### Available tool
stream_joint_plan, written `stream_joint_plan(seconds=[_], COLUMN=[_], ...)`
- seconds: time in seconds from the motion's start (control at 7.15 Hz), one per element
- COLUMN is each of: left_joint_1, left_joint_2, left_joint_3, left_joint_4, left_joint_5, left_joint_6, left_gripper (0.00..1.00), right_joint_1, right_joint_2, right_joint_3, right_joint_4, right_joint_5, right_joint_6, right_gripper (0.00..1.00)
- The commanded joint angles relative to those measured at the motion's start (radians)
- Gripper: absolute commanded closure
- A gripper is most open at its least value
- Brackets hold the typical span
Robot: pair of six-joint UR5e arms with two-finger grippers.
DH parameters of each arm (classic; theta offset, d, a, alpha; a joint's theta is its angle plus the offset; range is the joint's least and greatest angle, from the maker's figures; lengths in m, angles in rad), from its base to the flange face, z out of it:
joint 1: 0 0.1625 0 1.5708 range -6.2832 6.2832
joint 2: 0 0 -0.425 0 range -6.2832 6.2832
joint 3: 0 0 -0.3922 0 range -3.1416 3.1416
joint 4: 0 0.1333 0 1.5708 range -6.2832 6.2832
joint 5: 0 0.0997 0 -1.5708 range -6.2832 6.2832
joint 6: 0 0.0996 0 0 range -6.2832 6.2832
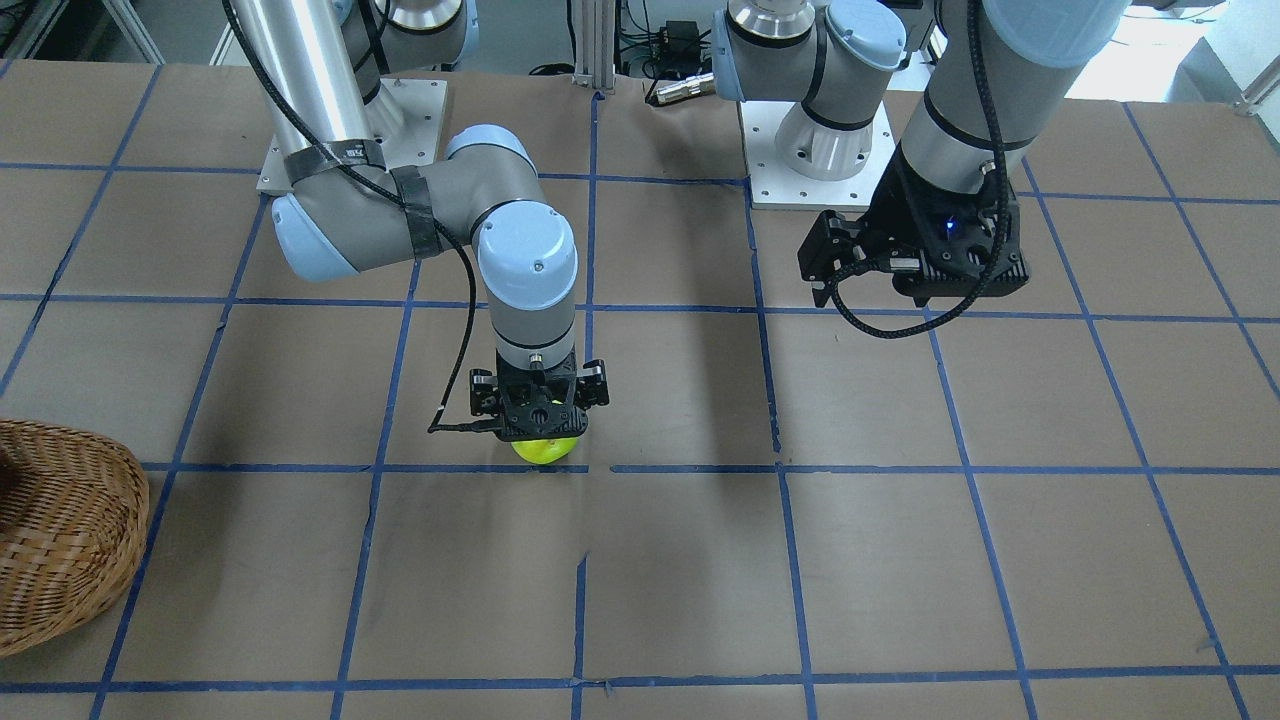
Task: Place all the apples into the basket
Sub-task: 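Lower the right gripper onto the green apple, grasp and lift it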
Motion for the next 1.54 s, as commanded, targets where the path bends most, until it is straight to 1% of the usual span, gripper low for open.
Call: stream_joint_plan(seconds=[0.0, 0.42, 0.56, 0.7, 0.84, 0.98, 1.12, 1.26, 1.4], left_joint_1=[0.000, 0.000, 0.000, 0.000, 0.002, 0.002, 0.002, 0.002, 0.002], left_joint_2=[0.001, 0.000, 0.001, 0.000, 0.001, 0.001, 0.001, 0.001, 0.001], left_joint_3=[0.000, 0.003, 0.005, 0.005, 0.003, 0.003, 0.005, 0.005, 0.003], left_joint_4=[0.001, 0.002, 0.002, 0.001, 0.001, 0.001, 0.001, 0.001, 0.002], left_joint_5=[0.000, -0.001, 0.000, 0.000, 0.000, 0.000, 0.000, -0.001, 0.000], left_joint_6=[0.000, 0.000, 0.000, 0.000, 0.000, 0.000, 0.000, 0.000, 0.000], left_gripper=[0.00, 0.00, 0.00, 0.00, 0.00, 0.00, 0.00, 0.00, 0.00], right_joint_1=[0.000, -0.001, -0.001, -0.006, -0.020, -0.035, -0.070, -0.162, -0.273], right_joint_2=[0.011, 0.034, 0.036, 0.030, 0.019, 0.004, -0.049, -0.133, -0.195], right_joint_3=[0.001, -0.001, -0.001, -0.007, -0.017, -0.021, -0.022, -0.055, -0.132], right_joint_4=[-0.002, -0.017, -0.045, -0.043, -0.034, -0.031, -0.011, 0.072, 0.210], right_joint_5=[0.000, 0.003, 0.001, -0.003, -0.004, -0.004, -0.004, -0.002, 0.000], right_joint_6=[-0.035, -0.041, -0.055, -0.055, -0.055, -0.055, -0.055, -0.057, -0.084], right_gripper=[0.00, 0.00, 0.33, 0.79, 1.00, 1.00, 1.00, 1.00, 1.00])
